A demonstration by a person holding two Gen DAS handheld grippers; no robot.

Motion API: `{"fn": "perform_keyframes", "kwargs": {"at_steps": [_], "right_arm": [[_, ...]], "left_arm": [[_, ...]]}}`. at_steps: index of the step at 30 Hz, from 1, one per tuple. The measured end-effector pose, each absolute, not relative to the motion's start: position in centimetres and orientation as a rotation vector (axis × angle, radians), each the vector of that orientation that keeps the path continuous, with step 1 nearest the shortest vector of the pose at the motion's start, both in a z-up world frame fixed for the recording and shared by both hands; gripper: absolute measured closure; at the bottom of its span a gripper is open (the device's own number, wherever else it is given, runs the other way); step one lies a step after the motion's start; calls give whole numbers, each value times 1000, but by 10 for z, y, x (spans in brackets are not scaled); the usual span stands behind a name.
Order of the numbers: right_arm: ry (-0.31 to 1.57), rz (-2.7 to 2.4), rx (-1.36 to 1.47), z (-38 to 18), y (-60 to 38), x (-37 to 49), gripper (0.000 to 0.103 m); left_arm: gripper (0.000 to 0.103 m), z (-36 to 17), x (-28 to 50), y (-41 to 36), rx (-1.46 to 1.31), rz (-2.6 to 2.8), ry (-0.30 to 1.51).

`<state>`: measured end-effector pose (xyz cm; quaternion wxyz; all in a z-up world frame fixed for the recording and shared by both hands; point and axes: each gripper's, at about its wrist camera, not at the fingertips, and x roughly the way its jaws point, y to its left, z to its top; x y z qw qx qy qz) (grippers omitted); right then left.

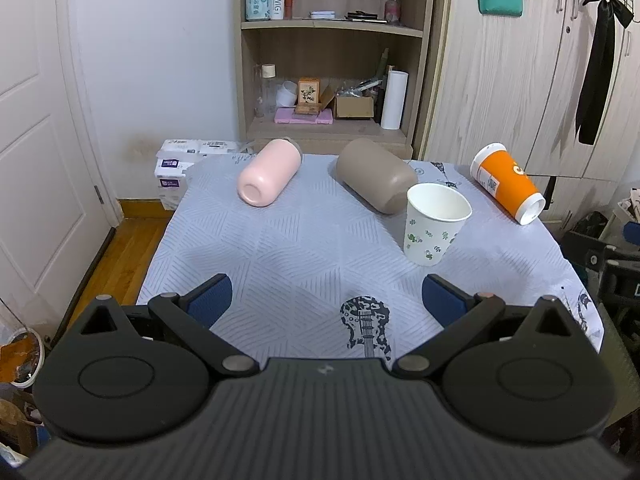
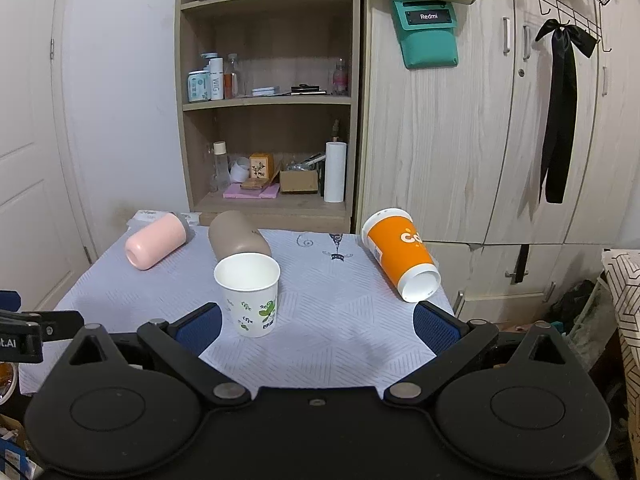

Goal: Flip cup upright

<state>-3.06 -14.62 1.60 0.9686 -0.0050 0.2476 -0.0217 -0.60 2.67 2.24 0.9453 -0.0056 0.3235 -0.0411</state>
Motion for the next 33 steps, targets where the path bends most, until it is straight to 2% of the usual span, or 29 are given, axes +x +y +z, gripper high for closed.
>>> {"fn": "perform_keyframes", "kwargs": {"at_steps": [33], "right_arm": [[506, -25, -41, 12, -142, -30, 0]], "left_arm": [[0, 18, -7, 29, 26, -67, 663]]}}
